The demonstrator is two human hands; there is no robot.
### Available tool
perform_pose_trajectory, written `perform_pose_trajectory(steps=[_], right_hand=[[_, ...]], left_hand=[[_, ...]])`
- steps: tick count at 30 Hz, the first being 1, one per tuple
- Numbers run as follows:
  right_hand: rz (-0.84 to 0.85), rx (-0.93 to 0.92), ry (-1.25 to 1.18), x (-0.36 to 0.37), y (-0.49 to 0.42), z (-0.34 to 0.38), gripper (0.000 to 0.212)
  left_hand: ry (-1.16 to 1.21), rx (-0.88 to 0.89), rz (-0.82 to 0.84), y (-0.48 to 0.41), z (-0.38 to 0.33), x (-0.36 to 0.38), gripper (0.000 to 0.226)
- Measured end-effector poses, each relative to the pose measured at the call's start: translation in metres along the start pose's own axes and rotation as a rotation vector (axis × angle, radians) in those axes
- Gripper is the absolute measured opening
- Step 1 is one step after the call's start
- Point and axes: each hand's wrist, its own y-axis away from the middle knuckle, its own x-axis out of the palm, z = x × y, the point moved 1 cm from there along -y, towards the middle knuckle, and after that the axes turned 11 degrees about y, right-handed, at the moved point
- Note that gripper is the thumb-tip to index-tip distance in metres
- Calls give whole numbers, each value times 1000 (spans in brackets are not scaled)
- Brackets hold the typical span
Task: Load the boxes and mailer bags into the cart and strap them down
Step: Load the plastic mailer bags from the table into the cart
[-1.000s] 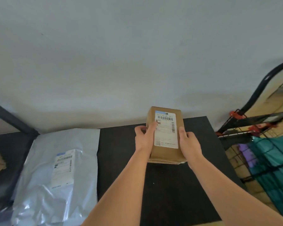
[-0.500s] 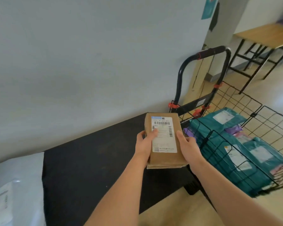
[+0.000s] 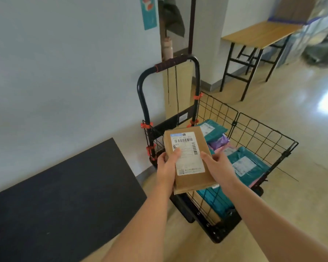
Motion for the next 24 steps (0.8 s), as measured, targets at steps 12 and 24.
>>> perform_pose_trajectory(steps=[12, 24], right_hand=[[-89, -8, -32, -104, -81, -36, 27], [-45, 95, 147, -172, -224, -51, 37]], left_hand=[[-147, 18, 18, -53, 59, 129, 54], [-298, -201, 75, -164, 100, 232, 24]])
